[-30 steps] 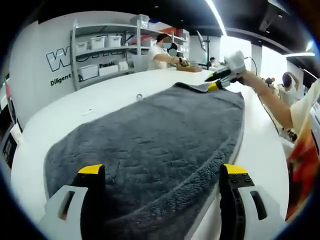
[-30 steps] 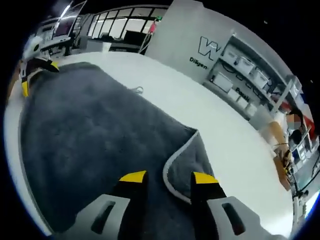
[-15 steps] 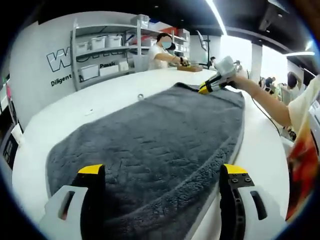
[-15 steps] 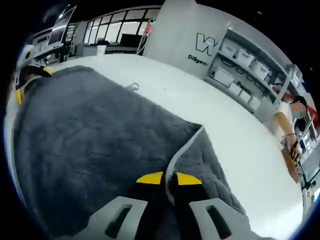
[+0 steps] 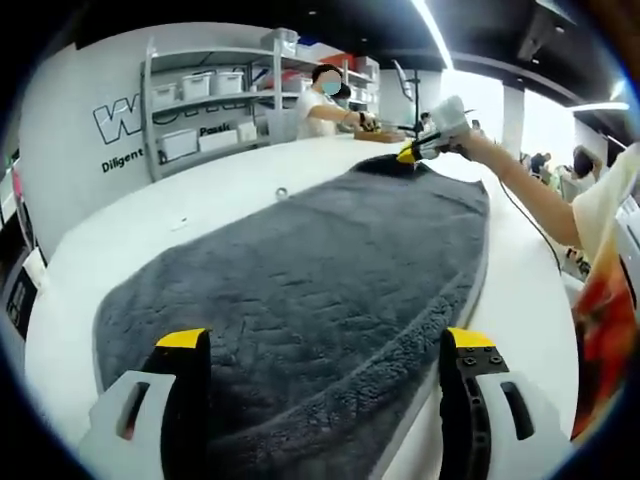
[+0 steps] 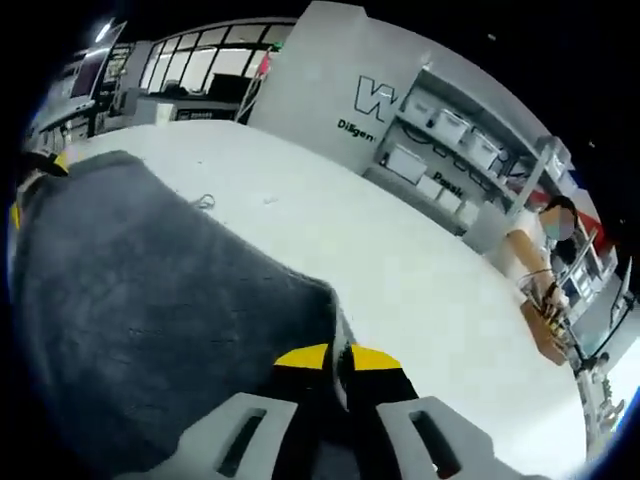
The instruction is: Open the folded towel by lifting each exposed corner and separating the folded layers until the towel lies flat within the target outline without major curled edges
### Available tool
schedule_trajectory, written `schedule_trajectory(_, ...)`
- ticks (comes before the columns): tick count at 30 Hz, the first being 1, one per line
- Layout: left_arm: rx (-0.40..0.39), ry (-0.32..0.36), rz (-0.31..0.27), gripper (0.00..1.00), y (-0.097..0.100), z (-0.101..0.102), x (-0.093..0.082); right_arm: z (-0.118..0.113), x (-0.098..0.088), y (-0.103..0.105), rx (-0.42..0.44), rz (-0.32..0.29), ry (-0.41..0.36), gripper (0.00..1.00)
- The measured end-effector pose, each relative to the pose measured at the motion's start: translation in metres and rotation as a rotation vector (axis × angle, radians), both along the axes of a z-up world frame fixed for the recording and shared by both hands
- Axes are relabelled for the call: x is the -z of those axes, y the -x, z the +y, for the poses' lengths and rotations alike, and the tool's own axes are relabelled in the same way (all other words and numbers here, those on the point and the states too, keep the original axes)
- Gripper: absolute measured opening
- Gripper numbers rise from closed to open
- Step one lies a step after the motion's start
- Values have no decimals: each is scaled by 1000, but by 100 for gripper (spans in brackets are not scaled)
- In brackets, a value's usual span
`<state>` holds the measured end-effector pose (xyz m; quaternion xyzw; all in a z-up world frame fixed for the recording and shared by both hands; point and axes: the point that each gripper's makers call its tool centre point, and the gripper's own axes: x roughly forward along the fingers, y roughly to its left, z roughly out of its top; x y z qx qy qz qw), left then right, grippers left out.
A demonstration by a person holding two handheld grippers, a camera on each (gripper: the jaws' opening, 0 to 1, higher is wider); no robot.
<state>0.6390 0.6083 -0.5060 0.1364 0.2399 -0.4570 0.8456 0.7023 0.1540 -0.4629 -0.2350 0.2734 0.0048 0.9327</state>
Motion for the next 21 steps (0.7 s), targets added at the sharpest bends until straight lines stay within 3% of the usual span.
schedule_trajectory(7, -1, 5, -4, 93, 1, 3, -3, -29, -11, -26, 45, 24, 116, 0)
schedule_trajectory(12, -3, 10, -6, 93, 1, 5, -6, -36, -7, -45, 57, 57, 133, 0)
schedule_trajectory(15, -9, 15, -6, 93, -1, 7, -7, -50, -4, -57, 82, 94, 203, 0)
schedule_trajectory(18, -13, 24, -8, 93, -2, 8, -9, -66, 8, -72, 116, 134, 214, 0)
schedule_trajectory(21, -13, 26, -6, 93, -3, 9, -9, -68, 20, -77, 128, 157, 187, 0)
